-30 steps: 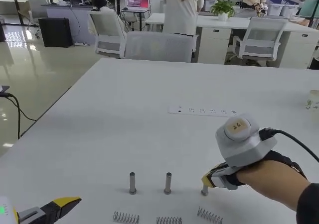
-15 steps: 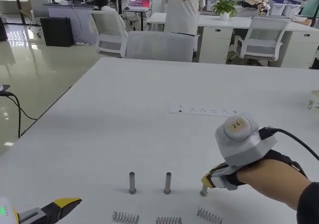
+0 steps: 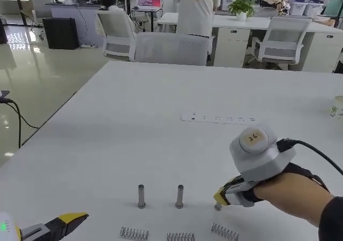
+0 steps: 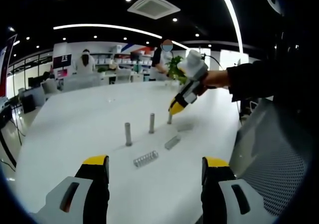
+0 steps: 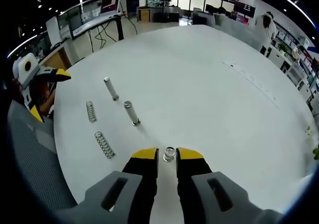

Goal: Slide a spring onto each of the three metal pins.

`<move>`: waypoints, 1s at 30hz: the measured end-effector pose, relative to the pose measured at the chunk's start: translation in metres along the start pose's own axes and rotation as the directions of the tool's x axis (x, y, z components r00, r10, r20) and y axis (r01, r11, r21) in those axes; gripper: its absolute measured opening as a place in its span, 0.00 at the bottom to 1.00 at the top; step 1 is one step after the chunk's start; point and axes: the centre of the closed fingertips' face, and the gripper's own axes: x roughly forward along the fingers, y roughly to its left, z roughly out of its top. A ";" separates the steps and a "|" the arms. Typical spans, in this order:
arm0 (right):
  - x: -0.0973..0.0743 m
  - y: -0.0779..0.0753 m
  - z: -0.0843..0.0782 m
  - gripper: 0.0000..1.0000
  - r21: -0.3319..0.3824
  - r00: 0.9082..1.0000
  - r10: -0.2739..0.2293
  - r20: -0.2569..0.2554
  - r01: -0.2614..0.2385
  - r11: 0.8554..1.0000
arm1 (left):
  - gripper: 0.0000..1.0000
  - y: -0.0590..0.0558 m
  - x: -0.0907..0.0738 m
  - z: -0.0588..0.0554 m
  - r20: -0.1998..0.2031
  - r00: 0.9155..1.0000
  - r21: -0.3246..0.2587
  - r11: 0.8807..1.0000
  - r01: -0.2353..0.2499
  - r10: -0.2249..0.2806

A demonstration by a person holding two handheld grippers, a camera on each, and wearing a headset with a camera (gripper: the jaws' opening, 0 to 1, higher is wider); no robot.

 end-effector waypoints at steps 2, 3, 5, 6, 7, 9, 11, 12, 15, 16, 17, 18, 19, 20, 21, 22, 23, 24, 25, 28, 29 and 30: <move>0.000 0.000 0.001 0.13 -0.005 1.000 -0.001 0.006 0.001 1.000 | 0.72 0.000 0.000 0.000 0.000 1.000 -0.001 1.000 0.000 0.000; 0.000 0.000 0.000 0.14 -0.006 1.000 -0.002 0.006 0.002 1.000 | 0.72 0.000 0.001 0.000 -0.001 1.000 0.000 1.000 0.000 0.000; 0.000 -0.001 0.000 0.14 -0.004 1.000 -0.003 0.008 0.003 1.000 | 0.72 -0.001 0.001 0.000 -0.001 1.000 0.000 1.000 0.002 -0.002; 0.000 -0.001 -0.001 0.15 -0.002 1.000 -0.001 0.008 0.001 1.000 | 0.72 -0.001 0.002 0.000 0.000 1.000 0.000 1.000 0.002 -0.002; 0.000 -0.001 -0.002 0.15 -0.003 1.000 -0.001 0.007 0.001 1.000 | 0.72 -0.002 0.002 0.000 -0.001 1.000 0.000 1.000 0.003 -0.003; -0.002 -0.002 -0.003 0.15 -0.003 1.000 -0.004 0.008 0.004 1.000 | 0.72 -0.002 0.003 0.000 -0.001 1.000 0.001 1.000 0.005 -0.005; -0.003 -0.002 -0.004 0.16 0.002 1.000 -0.004 0.011 0.004 1.000 | 0.72 -0.002 0.003 -0.001 -0.002 1.000 0.001 1.000 0.005 -0.005; -0.004 -0.003 -0.004 0.16 0.004 1.000 -0.005 0.015 0.005 1.000 | 0.72 -0.002 0.003 -0.001 -0.002 1.000 0.001 1.000 0.006 -0.006; -0.006 -0.002 -0.006 0.16 0.005 1.000 -0.007 0.016 0.007 1.000 | 0.72 -0.002 0.003 -0.001 -0.002 1.000 0.002 1.000 0.007 -0.007; -0.007 -0.002 -0.006 0.16 0.004 1.000 -0.008 0.017 0.008 1.000 | 0.72 -0.002 0.003 -0.001 -0.001 1.000 0.002 1.000 0.007 -0.007; -0.008 -0.002 -0.007 0.16 0.003 1.000 -0.008 0.017 0.008 1.000 | 0.72 -0.002 0.003 -0.001 -0.001 1.000 0.002 1.000 0.007 -0.007; -0.009 -0.002 -0.008 0.17 0.001 1.000 -0.010 0.019 0.010 1.000 | 0.72 -0.002 0.003 -0.001 0.000 1.000 0.002 1.000 0.008 -0.008; -0.010 -0.001 -0.008 0.17 -0.001 1.000 -0.010 0.020 0.010 1.000 | 0.72 -0.002 0.003 -0.001 0.000 1.000 0.002 1.000 0.008 -0.008; -0.012 -0.001 -0.009 0.17 -0.003 1.000 -0.010 0.022 0.011 1.000 | 0.72 -0.002 0.003 -0.001 0.000 1.000 0.002 1.000 0.008 -0.008; -0.013 0.000 -0.009 0.17 -0.006 1.000 -0.011 0.023 0.011 1.000 | 0.72 -0.002 0.003 -0.001 0.000 1.000 0.002 1.000 0.009 -0.009; -0.015 0.001 -0.010 0.17 -0.009 1.000 -0.011 0.023 0.011 1.000 | 0.72 -0.002 0.003 -0.001 0.000 1.000 0.003 1.000 0.010 -0.010; -0.016 0.002 -0.011 0.17 -0.012 1.000 -0.010 0.024 0.010 1.000 | 0.72 -0.002 0.003 -0.001 -0.001 1.000 0.003 1.000 0.011 -0.011; -0.018 0.003 -0.012 0.17 -0.016 1.000 -0.009 0.025 0.009 1.000 | 0.72 -0.003 0.002 -0.001 0.000 1.000 0.003 1.000 0.011 -0.011; -0.019 0.004 -0.013 0.17 -0.020 1.000 -0.008 0.025 0.008 1.000 | 0.72 -0.003 0.002 -0.001 0.001 1.000 0.003 1.000 0.011 -0.011; -0.023 0.007 -0.016 0.17 -0.029 1.000 -0.005 0.024 0.006 1.000 | 0.72 -0.004 0.002 0.000 0.003 1.000 0.004 1.000 0.013 -0.013; -0.024 0.009 -0.018 0.17 -0.027 1.000 -0.001 0.025 0.002 1.000 | 0.72 -0.004 0.003 0.000 0.003 1.000 0.005 1.000 0.014 -0.014; -0.025 0.010 -0.018 0.17 -0.026 1.000 0.003 0.026 -0.002 1.000 | 0.72 -0.004 0.003 0.000 0.003 1.000 0.005 1.000 0.015 -0.015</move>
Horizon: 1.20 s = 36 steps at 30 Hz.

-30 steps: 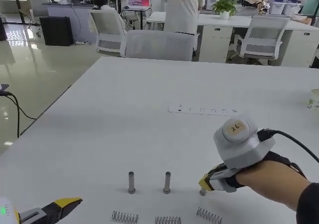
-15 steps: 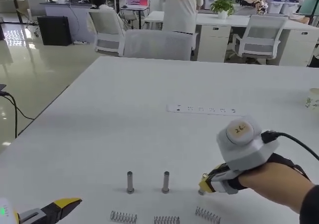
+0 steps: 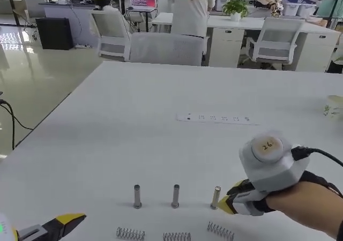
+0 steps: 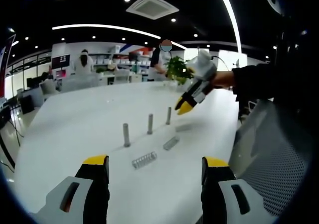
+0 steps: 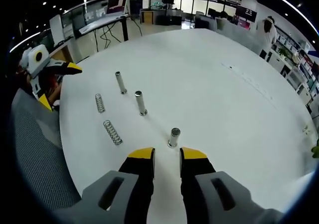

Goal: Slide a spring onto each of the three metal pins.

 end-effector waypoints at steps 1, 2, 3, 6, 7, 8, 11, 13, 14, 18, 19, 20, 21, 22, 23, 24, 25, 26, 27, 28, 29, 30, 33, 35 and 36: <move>-0.001 0.002 -0.002 0.17 0.000 1.000 0.003 0.000 -0.003 1.000 | 0.72 0.000 0.000 0.000 0.001 1.000 0.000 1.000 0.001 -0.001; -0.002 0.003 -0.003 0.17 -0.003 1.000 0.005 -0.003 -0.005 1.000 | 0.72 -0.001 0.000 0.001 0.001 1.000 0.000 1.000 0.003 -0.003; -0.003 0.005 -0.006 0.17 -0.008 1.000 0.011 -0.012 -0.011 1.000 | 0.72 -0.001 0.000 0.001 0.001 1.000 0.001 1.000 0.004 -0.004; -0.003 0.010 -0.012 0.17 -0.022 0.999 0.027 -0.025 -0.027 0.999 | 0.72 -0.002 0.000 0.002 0.002 1.000 0.003 1.000 0.007 -0.007; -0.003 0.011 -0.013 0.17 -0.025 0.999 0.030 -0.029 -0.031 0.999 | 0.72 -0.002 0.000 0.002 0.002 1.000 0.003 1.000 0.008 -0.008; -0.003 0.013 -0.016 0.16 -0.031 0.999 0.036 -0.036 -0.037 0.999 | 0.72 -0.002 0.000 0.002 0.003 1.000 0.003 1.000 0.008 -0.008; -0.002 0.016 -0.023 0.16 -0.033 0.998 0.047 -0.052 -0.049 0.998 | 0.72 -0.003 0.000 0.003 0.002 1.000 0.005 1.000 0.010 -0.010; 0.000 0.018 -0.027 0.16 -0.036 0.996 0.057 -0.064 -0.060 0.998 | 0.72 -0.003 0.001 0.003 0.003 1.000 0.006 1.000 0.012 -0.012; 0.001 0.019 -0.030 0.16 -0.039 0.995 0.060 -0.073 -0.063 0.997 | 0.72 -0.003 0.001 0.003 0.003 1.000 0.006 1.000 0.012 -0.012; 0.004 0.023 -0.037 0.15 -0.052 0.993 0.075 -0.095 -0.080 0.995 | 0.71 -0.003 0.001 0.002 0.002 1.000 0.006 1.000 0.014 -0.014; 0.005 0.025 -0.040 0.15 -0.056 0.991 0.080 -0.104 -0.086 0.995 | 0.71 -0.003 0.001 0.002 0.002 1.000 0.006 1.000 0.015 -0.015; 0.005 0.026 -0.041 0.15 -0.060 0.991 0.082 -0.110 -0.088 0.994 | 0.71 -0.003 0.001 0.001 0.002 1.000 0.006 1.000 0.015 -0.015; 0.006 0.027 -0.043 0.15 -0.068 0.990 0.083 -0.116 -0.091 0.994 | 0.71 -0.003 0.001 0.001 0.003 1.000 0.005 1.000 0.014 -0.014; 0.007 0.027 -0.044 0.15 -0.073 0.989 0.083 -0.119 -0.092 0.993 | 0.71 -0.002 0.001 0.001 0.003 1.000 0.004 1.000 0.014 -0.014; 0.007 0.028 -0.045 0.15 -0.078 0.988 0.086 -0.125 -0.096 0.992 | 0.71 -0.002 0.001 0.001 0.003 1.000 0.004 1.000 0.013 -0.013; 0.008 0.029 -0.045 0.15 -0.080 0.988 0.088 -0.129 -0.098 0.992 | 0.71 -0.002 0.001 0.000 0.001 1.000 0.004 1.000 0.013 -0.013; 0.008 0.029 -0.046 0.15 -0.084 0.987 0.089 -0.132 -0.100 0.991 | 0.71 -0.002 0.002 0.000 0.000 1.000 0.004 1.000 0.013 -0.013; 0.009 0.030 -0.046 0.15 -0.088 0.987 0.090 -0.134 -0.102 0.991 | 0.71 -0.001 0.002 -0.001 0.000 1.000 0.003 1.000 0.013 -0.013; 0.009 0.030 -0.047 0.14 -0.090 0.986 0.091 -0.137 -0.104 0.991 | 0.71 -0.001 0.002 -0.001 0.000 1.000 0.003 1.000 0.013 -0.013; 0.010 0.030 -0.048 0.14 -0.091 0.986 0.093 -0.142 -0.106 0.990 | 0.71 -0.001 0.002 -0.001 0.000 1.000 0.003 1.000 0.013 -0.013; 0.011 0.031 -0.048 0.14 -0.092 0.985 0.094 -0.145 -0.108 0.990 | 0.71 -0.001 0.002 -0.001 -0.001 1.000 0.002 1.000 0.013 -0.013; 0.012 0.031 -0.050 0.14 -0.094 0.984 0.095 -0.150 -0.110 0.989 | 0.71 -0.001 0.002 -0.001 -0.001 1.000 0.002 1.000 0.014 -0.014; 0.014 0.032 -0.051 0.13 -0.102 0.982 0.097 -0.159 -0.114 0.988 | 0.71 -0.002 0.003 -0.002 -0.003 1.000 0.001 1.000 0.015 -0.015; 0.016 0.032 -0.053 0.13 -0.110 0.981 0.096 -0.168 -0.116 0.987 | 0.71 -0.002 0.003 -0.002 -0.005 1.000 0.001 1.000 0.014 -0.014; 0.016 0.032 -0.054 0.13 -0.115 0.981 0.096 -0.171 -0.116 0.987 | 0.71 -0.002 0.004 -0.002 -0.005 1.000 0.000 1.000 0.014 -0.014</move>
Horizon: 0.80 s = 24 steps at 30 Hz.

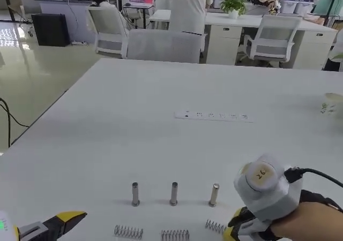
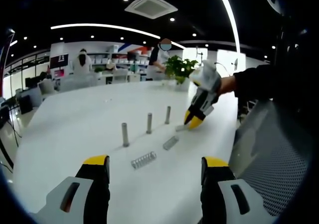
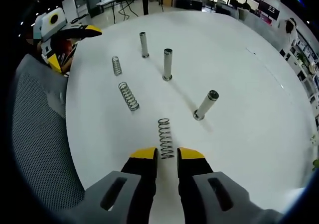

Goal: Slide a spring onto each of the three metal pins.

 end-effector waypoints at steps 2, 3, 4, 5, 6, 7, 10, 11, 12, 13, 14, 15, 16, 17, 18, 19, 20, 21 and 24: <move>0.001 0.000 -0.001 0.13 -0.004 1.000 0.000 -0.006 0.000 1.000 | 0.71 0.000 0.000 0.000 0.000 1.000 -0.001 1.000 -0.001 0.001; 0.001 0.000 -0.002 0.12 -0.008 1.000 0.000 -0.010 0.000 1.000 | 0.71 0.000 0.000 0.000 -0.001 1.000 -0.001 1.000 -0.002 0.002; 0.001 0.000 -0.002 0.12 -0.012 1.000 0.001 -0.011 -0.001 1.000 | 0.71 0.001 0.000 0.000 -0.001 1.000 -0.001 1.000 -0.003 0.003; 0.001 0.000 -0.003 0.12 -0.015 1.000 0.001 -0.015 -0.001 1.000 | 0.71 0.001 0.000 0.000 -0.001 1.000 -0.002 1.000 -0.004 0.004; 0.002 0.000 -0.003 0.11 -0.020 1.000 0.002 -0.016 -0.002 1.000 | 0.71 0.001 0.000 0.000 -0.001 1.000 -0.002 1.000 -0.004 0.004; 0.002 0.000 -0.002 0.11 -0.022 1.000 -0.001 -0.014 0.000 1.000 | 0.71 0.000 0.000 0.000 -0.002 1.000 -0.002 1.000 -0.004 0.004; 0.002 0.002 -0.002 0.09 -0.029 1.000 0.006 -0.017 -0.006 1.000 | 0.71 -0.001 0.001 0.000 -0.001 1.000 0.000 1.000 -0.002 0.002; 0.002 0.001 -0.001 0.08 -0.031 1.000 0.007 -0.018 -0.007 0.999 | 0.71 -0.001 0.001 0.001 0.000 1.000 0.001 1.000 -0.002 0.002; 0.002 0.001 -0.001 0.08 -0.031 1.000 0.007 -0.019 -0.007 0.999 | 0.71 -0.001 0.001 0.001 0.000 1.000 0.002 1.000 -0.001 0.001; 0.003 0.001 -0.001 0.08 -0.030 1.000 0.007 -0.020 -0.008 1.000 | 0.70 -0.001 0.001 0.002 0.001 1.000 0.002 1.000 -0.001 0.001; 0.003 0.002 -0.001 0.08 -0.027 1.000 0.008 -0.021 -0.009 1.000 | 0.70 -0.002 0.002 0.002 0.002 1.000 0.003 1.000 -0.001 0.001; 0.002 0.002 -0.001 0.08 -0.027 1.000 0.007 -0.021 -0.008 1.000 | 0.70 -0.002 0.002 0.002 0.002 1.000 0.004 1.000 0.000 0.000; 0.002 0.000 -0.001 0.07 -0.036 1.000 -0.005 -0.013 0.005 0.999 | 0.70 -0.002 0.002 0.002 0.001 1.000 0.005 1.000 0.001 -0.001; 0.002 0.001 -0.001 0.07 -0.032 1.000 -0.001 -0.016 0.001 0.999 | 0.70 -0.002 0.002 0.002 0.001 1.000 0.006 1.000 0.001 -0.001; 0.002 0.001 -0.001 0.07 -0.027 1.000 0.004 -0.018 -0.004 1.000 | 0.70 -0.002 0.001 0.003 0.001 1.000 0.007 1.000 0.002 -0.002; 0.002 0.002 -0.001 0.07 -0.026 1.000 0.007 -0.017 -0.007 1.000 | 0.70 -0.002 0.001 0.003 0.002 1.000 0.007 1.000 0.002 -0.002; 0.000 0.002 0.000 0.07 -0.030 1.000 0.004 -0.014 -0.005 1.000 | 0.70 -0.002 0.001 0.003 0.003 1.000 0.008 1.000 0.003 -0.003; -0.001 0.002 0.001 0.07 -0.033 1.000 0.003 -0.014 -0.003 0.999 | 0.70 -0.002 0.001 0.003 0.003 1.000 0.009 1.000 0.003 -0.003; -0.006 0.003 0.005 0.07 -0.038 1.000 0.003 -0.005 -0.003 0.999 | 0.69 -0.002 0.002 0.005 0.005 1.000 0.015 1.000 0.008 -0.008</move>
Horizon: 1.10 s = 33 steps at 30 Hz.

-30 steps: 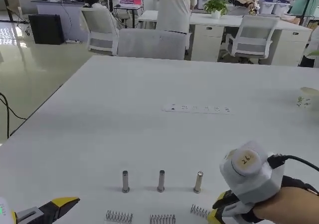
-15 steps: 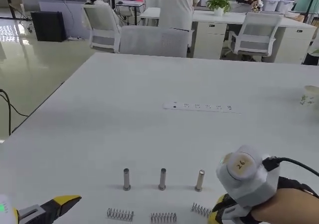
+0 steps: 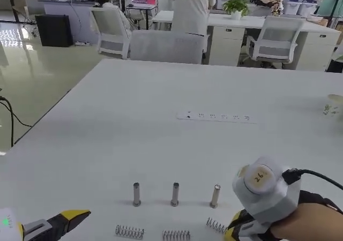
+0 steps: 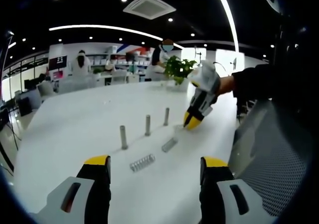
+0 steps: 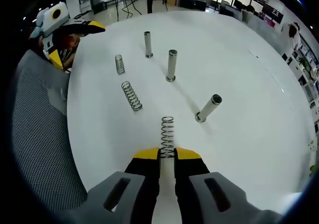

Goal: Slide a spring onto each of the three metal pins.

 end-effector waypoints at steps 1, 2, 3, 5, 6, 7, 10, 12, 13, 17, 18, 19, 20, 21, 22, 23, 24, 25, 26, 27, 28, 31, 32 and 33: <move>-0.001 0.000 0.001 0.07 -0.003 1.000 0.000 0.001 0.000 1.000 | 0.69 0.000 0.000 0.001 0.001 1.000 0.002 1.000 0.003 -0.003; -0.003 0.001 0.002 0.07 -0.005 1.000 0.000 0.003 0.000 1.000 | 0.68 -0.001 0.001 0.001 0.001 1.000 0.004 1.000 0.006 -0.006; -0.004 0.002 0.004 0.07 -0.010 1.000 0.002 0.005 -0.002 1.000 | 0.68 -0.001 0.002 0.002 0.001 1.000 0.008 1.000 0.010 -0.010; -0.007 0.004 0.008 0.07 -0.018 1.000 0.005 0.009 -0.005 1.000 | 0.67 -0.002 0.003 0.004 0.001 1.000 0.015 1.000 0.017 -0.017; -0.008 0.005 0.009 0.07 -0.019 1.000 0.007 0.010 -0.007 1.000 | 0.67 -0.003 0.004 0.004 0.002 1.000 0.017 1.000 0.020 -0.020; -0.010 0.007 0.010 0.07 -0.024 1.000 0.011 0.010 -0.011 1.000 | 0.67 -0.004 0.005 0.005 0.004 1.000 0.019 0.999 0.026 -0.027; -0.013 0.013 0.014 0.07 -0.043 1.000 0.024 0.008 -0.024 0.999 | 0.65 -0.006 0.007 0.007 0.003 0.999 0.029 0.999 0.043 -0.043; -0.015 0.017 0.018 0.07 -0.051 0.999 0.031 0.010 -0.031 0.998 | 0.65 -0.008 0.010 0.009 0.001 0.998 0.039 0.998 0.055 -0.056; -0.016 0.018 0.019 0.07 -0.054 0.999 0.034 0.011 -0.033 0.998 | 0.64 -0.009 0.011 0.010 0.000 0.998 0.042 0.997 0.060 -0.060; -0.020 0.023 0.025 0.07 -0.072 0.999 0.049 0.013 -0.048 0.996 | 0.62 -0.014 0.017 0.013 0.001 0.996 0.055 0.995 0.086 -0.087; -0.021 0.025 0.027 0.07 -0.073 0.998 0.055 0.014 -0.054 0.996 | 0.62 -0.015 0.018 0.013 -0.001 0.996 0.058 0.994 0.092 -0.092; -0.022 0.027 0.029 0.07 -0.078 0.998 0.063 0.016 -0.062 0.995 | 0.61 -0.016 0.019 0.014 -0.003 0.995 0.064 0.993 0.102 -0.102; -0.023 0.028 0.029 0.07 -0.080 0.998 0.066 0.016 -0.064 0.995 | 0.61 -0.018 0.021 0.015 -0.005 0.994 0.068 0.992 0.109 -0.109; -0.024 0.031 0.031 0.07 -0.089 0.997 0.074 0.015 -0.072 0.993 | 0.60 -0.019 0.022 0.015 -0.008 0.993 0.071 0.991 0.115 -0.115; -0.025 0.032 0.032 0.07 -0.095 0.997 0.076 0.015 -0.074 0.993 | 0.59 -0.019 0.023 0.015 -0.009 0.993 0.074 0.990 0.121 -0.120; -0.027 0.035 0.034 0.07 -0.103 0.997 0.082 0.011 -0.081 0.991 | 0.59 -0.020 0.024 0.016 -0.010 0.992 0.078 0.988 0.130 -0.130; -0.027 0.036 0.035 0.07 -0.109 0.996 0.087 0.010 -0.085 0.990 | 0.58 -0.021 0.025 0.017 -0.010 0.991 0.079 0.988 0.135 -0.135; -0.028 0.038 0.037 0.07 -0.116 0.996 0.092 0.008 -0.090 0.989 | 0.58 -0.022 0.027 0.019 -0.008 0.990 0.080 0.986 0.144 -0.144; -0.029 0.040 0.037 0.07 -0.122 0.995 0.095 0.007 -0.093 0.988 | 0.57 -0.023 0.028 0.020 -0.008 0.989 0.082 0.985 0.150 -0.149; -0.030 0.042 0.039 0.07 -0.131 0.995 0.101 0.005 -0.100 0.986 | 0.56 -0.025 0.030 0.021 -0.009 0.987 0.086 0.984 0.159 -0.159; -0.030 0.044 0.040 0.07 -0.136 0.995 0.105 0.004 -0.103 0.985 | 0.55 -0.026 0.031 0.022 -0.010 0.986 0.089 0.982 0.165 -0.164; -0.033 0.050 0.043 0.07 -0.156 0.993 0.119 -0.002 -0.117 0.981 | 0.53 -0.030 0.035 0.023 -0.016 0.983 0.096 0.978 0.185 -0.184; -0.034 0.053 0.044 0.07 -0.166 0.992 0.124 -0.004 -0.123 0.978 | 0.52 -0.032 0.037 0.023 -0.019 0.981 0.099 0.976 0.194 -0.194; -0.034 0.054 0.045 0.07 -0.172 0.992 0.127 -0.006 -0.126 0.977 | 0.51 -0.034 0.038 0.023 -0.021 0.979 0.102 0.974 0.202 -0.201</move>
